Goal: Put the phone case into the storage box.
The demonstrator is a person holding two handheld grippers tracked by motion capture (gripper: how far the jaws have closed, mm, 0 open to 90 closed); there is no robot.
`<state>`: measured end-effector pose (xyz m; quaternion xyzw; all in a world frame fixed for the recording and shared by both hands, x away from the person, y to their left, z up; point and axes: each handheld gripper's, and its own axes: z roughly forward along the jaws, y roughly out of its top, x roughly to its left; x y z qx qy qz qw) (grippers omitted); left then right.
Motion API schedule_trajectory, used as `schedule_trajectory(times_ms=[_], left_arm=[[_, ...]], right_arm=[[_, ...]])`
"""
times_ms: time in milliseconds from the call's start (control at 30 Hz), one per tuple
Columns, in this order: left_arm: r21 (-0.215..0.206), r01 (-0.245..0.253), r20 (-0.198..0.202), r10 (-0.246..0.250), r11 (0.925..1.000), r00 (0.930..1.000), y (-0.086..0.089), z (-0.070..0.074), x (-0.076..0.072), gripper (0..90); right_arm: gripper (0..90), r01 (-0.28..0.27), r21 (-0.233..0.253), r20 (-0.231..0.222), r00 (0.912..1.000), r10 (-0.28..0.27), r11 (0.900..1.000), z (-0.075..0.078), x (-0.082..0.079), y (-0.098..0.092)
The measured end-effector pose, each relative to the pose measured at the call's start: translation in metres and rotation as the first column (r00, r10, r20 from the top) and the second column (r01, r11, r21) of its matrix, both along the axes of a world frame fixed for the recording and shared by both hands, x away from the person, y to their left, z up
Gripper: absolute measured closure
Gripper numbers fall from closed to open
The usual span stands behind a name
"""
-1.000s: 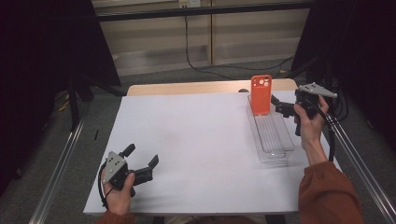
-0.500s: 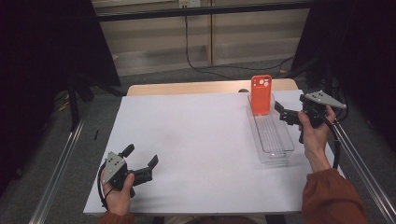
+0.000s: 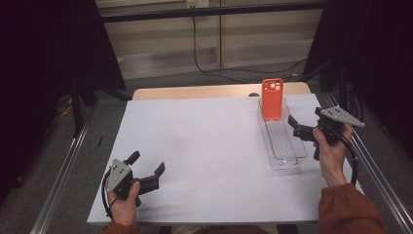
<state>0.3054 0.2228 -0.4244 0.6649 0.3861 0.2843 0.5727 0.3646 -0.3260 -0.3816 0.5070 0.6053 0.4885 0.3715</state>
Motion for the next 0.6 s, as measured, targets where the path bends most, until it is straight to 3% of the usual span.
schedule_trajectory(times_ms=[600], left_arm=[[-0.008,-0.004,-0.003,0.004,1.0,1.0,0.001,0.0,-0.001,2.1]], right_arm=[[0.0,0.001,0.024,-0.005,1.0,0.0,1.0,-0.011,-0.037,0.005]])
